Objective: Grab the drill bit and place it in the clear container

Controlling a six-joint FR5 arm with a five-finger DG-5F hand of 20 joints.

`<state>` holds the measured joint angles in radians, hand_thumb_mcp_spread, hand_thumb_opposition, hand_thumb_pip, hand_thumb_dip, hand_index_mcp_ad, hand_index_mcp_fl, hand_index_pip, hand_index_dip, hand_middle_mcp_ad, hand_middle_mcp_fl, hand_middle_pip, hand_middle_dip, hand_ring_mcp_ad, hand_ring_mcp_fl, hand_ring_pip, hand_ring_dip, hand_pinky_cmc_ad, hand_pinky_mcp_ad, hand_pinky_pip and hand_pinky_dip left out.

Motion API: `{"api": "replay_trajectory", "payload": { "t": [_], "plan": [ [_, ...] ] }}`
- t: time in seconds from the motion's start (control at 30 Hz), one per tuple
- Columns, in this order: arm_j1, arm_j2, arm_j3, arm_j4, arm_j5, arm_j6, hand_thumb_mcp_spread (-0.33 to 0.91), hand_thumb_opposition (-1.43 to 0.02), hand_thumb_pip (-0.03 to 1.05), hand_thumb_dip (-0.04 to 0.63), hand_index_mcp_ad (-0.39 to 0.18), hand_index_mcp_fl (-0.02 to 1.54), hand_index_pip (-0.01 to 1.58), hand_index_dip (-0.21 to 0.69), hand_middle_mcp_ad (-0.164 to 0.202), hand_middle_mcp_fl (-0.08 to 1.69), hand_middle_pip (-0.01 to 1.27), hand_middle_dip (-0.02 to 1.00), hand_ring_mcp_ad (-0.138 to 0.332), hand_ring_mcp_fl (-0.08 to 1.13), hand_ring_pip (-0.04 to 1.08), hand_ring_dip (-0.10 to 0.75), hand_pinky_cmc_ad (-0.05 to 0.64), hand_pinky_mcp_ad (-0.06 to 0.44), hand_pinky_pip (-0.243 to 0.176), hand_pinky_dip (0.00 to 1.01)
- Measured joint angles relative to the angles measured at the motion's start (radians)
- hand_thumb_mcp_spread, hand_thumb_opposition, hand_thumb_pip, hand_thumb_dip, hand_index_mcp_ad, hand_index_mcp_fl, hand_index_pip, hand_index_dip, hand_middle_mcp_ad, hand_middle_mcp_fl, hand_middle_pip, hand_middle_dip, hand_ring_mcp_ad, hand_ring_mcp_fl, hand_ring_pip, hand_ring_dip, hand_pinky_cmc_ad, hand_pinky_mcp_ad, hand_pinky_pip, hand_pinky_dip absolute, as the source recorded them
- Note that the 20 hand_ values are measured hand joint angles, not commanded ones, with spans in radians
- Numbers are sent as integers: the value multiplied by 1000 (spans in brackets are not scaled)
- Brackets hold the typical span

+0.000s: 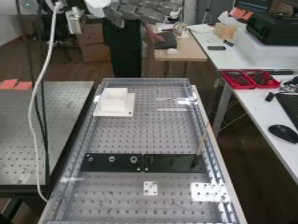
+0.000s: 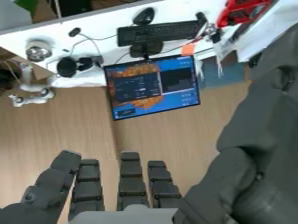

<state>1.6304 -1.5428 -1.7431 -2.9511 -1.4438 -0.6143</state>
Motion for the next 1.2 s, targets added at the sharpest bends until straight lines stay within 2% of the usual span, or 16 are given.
{"api": "replay_trajectory", "payload": {
  "t": [0.07,0.1,0.2,0.33,0.5,0.67,0.93,1.2],
  "plan": [
    [-1,4,0,-8,-3,2,150,-852,300,51,42,79,103,30,124,73,171,89,278,61,101,-35,361,251,-75,208],
    [0,4,0,-9,-2,2,150,-850,297,54,56,79,103,30,134,73,171,89,279,61,98,-35,361,246,-75,208],
    [1,-1,6,-34,18,5,150,-850,297,51,56,79,103,30,134,73,171,89,279,61,98,-35,365,246,-75,208],
    [-2,-14,19,-51,-13,3,152,-850,290,51,45,79,103,30,126,73,171,89,279,61,98,-35,353,246,-75,208],
    [-4,-18,26,-55,10,-3,159,-836,290,54,56,79,103,30,134,73,171,89,279,61,98,-35,351,246,-75,208],
    [-10,-20,33,-57,-60,-13,159,-836,278,51,45,79,103,30,124,73,171,89,278,61,98,-35,351,246,-75,208],
    [-8,-21,39,-62,-19,-21,171,-836,276,52,52,79,101,28,134,73,171,89,279,61,98,-35,351,246,-75,208],
    [-16,-15,37,-59,-66,-27,171,-836,276,52,56,79,101,31,134,75,171,89,279,61,98,-35,346,241,-75,208]
  ]
}}
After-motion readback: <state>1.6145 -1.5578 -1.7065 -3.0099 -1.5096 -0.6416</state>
